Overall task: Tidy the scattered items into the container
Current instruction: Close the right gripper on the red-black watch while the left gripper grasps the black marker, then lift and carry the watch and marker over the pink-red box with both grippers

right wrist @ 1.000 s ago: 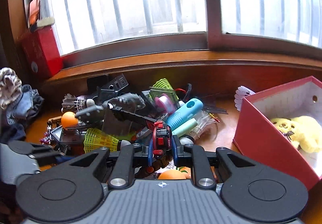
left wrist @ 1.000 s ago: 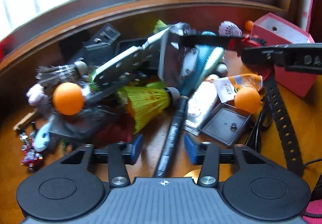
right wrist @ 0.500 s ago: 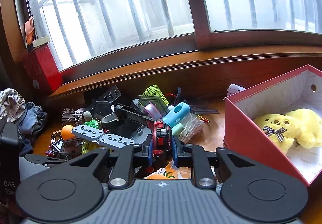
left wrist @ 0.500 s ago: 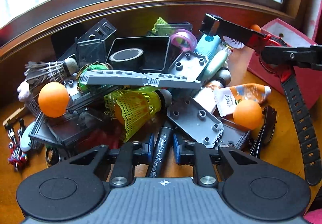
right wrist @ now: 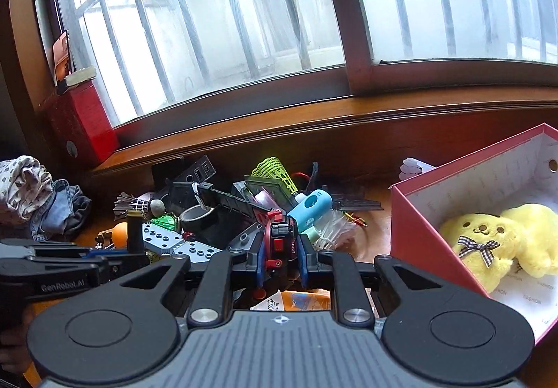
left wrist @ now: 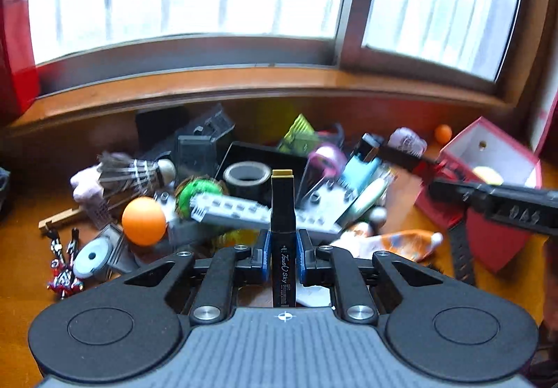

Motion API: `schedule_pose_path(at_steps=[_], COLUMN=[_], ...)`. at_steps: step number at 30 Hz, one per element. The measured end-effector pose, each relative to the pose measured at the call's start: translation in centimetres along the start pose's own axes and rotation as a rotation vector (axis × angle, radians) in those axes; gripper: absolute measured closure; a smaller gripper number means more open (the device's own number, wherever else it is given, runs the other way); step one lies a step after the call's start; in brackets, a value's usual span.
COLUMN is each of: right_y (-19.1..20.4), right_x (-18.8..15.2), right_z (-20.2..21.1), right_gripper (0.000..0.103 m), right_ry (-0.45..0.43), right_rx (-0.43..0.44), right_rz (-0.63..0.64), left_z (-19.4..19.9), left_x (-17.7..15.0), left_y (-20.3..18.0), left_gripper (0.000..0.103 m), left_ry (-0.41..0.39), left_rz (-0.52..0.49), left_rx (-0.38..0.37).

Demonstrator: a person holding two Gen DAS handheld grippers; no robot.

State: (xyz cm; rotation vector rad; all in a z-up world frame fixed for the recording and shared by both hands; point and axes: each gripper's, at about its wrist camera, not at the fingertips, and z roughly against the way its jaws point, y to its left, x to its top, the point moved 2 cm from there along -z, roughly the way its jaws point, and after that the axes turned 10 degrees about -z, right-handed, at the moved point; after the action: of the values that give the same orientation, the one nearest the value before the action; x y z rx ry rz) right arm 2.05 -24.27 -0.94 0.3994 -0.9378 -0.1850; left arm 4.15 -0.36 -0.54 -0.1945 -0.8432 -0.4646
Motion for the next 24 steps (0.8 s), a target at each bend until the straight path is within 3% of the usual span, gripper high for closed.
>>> schedule_pose_path(at_steps=[13, 24], right_y=[-2.2, -6.4], right_x=[2.1, 3.9], right_z=[3.1, 6.9], right_gripper=[0.083, 0.083], right_ry=[-0.062, -0.141], right_rx=[0.024, -0.010], right_rz=[-0.053, -0.089], left_z=[2.0, 1.9], left_x=[3.5, 6.9], left_y=[-3.9, -9.2], left_gripper=[0.086, 0.086], left_ry=[-0.119, -0.206], left_rz=[-0.045, -0.082], left_rx=[-0.023, -0.113])
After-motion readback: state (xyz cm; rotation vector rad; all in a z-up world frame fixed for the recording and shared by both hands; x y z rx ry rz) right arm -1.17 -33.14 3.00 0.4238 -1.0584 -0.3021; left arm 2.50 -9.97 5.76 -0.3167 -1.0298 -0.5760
